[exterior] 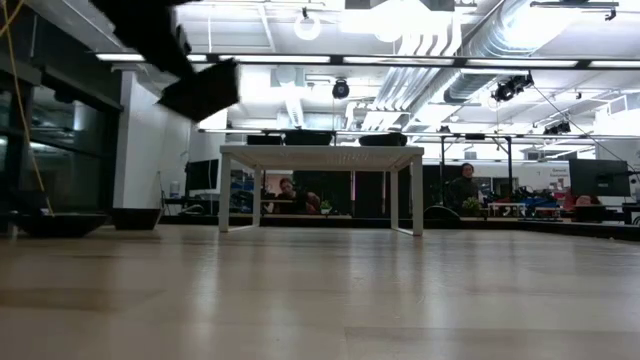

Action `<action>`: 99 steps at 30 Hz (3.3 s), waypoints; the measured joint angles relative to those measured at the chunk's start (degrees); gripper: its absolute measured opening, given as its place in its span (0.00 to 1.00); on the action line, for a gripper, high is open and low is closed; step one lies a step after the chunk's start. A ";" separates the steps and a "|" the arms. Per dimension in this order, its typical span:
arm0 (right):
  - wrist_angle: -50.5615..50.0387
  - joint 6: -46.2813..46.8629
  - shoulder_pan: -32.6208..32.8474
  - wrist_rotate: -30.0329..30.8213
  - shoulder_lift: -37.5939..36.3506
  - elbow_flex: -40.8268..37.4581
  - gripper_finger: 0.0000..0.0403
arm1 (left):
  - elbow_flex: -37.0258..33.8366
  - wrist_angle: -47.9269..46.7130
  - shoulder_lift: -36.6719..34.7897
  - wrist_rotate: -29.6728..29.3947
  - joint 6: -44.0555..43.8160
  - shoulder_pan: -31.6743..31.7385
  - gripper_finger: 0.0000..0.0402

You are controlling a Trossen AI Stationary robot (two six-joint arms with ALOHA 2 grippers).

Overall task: Pick & Place Mini shaped plates
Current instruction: Stack the distorted square plate on top of the other distorted square plates on the shelf

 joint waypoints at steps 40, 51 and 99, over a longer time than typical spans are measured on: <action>0.93 0.35 -1.20 5.85 -0.04 0.01 0.22 | 1.09 29.63 0.09 -10.26 -28.39 17.48 0.00; 1.30 0.44 -1.20 6.99 -0.04 -0.01 0.22 | 1.09 32.62 7.07 -1.65 -41.76 29.21 0.00; 3.03 -12.64 3.08 10.06 -6.45 -0.05 0.21 | 17.72 20.17 24.46 -0.05 -54.26 34.29 0.00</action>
